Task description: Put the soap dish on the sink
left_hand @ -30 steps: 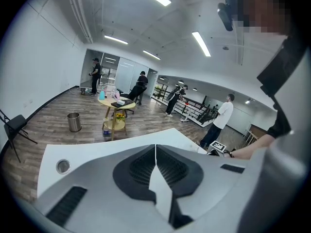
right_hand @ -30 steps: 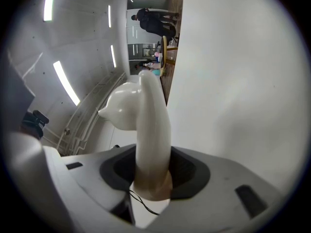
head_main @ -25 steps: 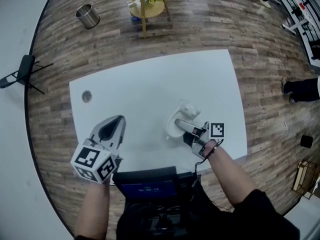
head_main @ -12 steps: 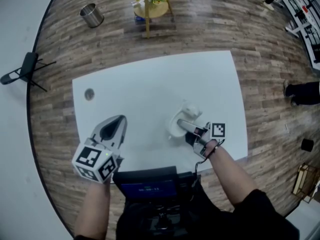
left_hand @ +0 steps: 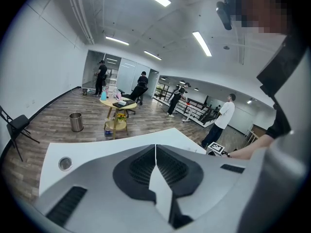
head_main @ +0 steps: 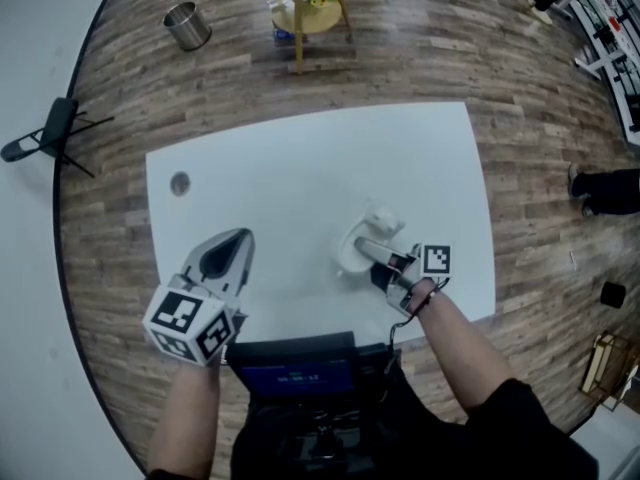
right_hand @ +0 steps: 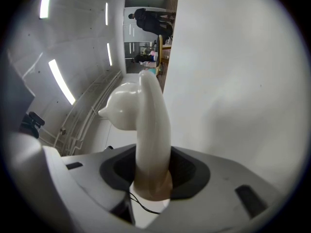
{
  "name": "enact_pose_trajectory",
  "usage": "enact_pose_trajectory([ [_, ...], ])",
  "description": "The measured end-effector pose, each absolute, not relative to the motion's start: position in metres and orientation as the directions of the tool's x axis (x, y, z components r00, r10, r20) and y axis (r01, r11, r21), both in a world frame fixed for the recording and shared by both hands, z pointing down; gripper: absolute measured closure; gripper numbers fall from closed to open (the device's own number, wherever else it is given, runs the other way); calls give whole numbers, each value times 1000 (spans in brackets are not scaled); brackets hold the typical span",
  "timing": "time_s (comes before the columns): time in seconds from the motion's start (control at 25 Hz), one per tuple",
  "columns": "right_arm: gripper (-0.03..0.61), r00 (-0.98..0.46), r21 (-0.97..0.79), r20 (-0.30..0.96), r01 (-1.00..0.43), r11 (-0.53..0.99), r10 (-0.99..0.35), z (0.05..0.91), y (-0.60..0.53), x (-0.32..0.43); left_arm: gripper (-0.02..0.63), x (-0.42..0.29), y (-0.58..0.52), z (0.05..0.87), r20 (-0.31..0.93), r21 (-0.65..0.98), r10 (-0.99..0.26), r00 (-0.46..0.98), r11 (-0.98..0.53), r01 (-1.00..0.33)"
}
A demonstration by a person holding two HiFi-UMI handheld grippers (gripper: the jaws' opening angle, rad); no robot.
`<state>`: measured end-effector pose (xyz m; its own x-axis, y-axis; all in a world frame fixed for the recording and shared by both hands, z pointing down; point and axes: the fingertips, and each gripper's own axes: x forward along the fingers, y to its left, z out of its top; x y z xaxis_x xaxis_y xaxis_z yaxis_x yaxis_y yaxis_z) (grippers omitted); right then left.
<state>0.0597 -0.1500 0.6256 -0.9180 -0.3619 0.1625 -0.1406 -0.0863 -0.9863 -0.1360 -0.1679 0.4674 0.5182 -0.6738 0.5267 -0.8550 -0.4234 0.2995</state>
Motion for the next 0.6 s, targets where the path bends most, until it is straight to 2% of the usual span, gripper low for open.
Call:
enact_pose_trajectory([
  [0.6,416,-918,-983,177,-148,-108,-355,633,-150,61,604,-136,-168,474,540,312,-668,512,-406,-859],
])
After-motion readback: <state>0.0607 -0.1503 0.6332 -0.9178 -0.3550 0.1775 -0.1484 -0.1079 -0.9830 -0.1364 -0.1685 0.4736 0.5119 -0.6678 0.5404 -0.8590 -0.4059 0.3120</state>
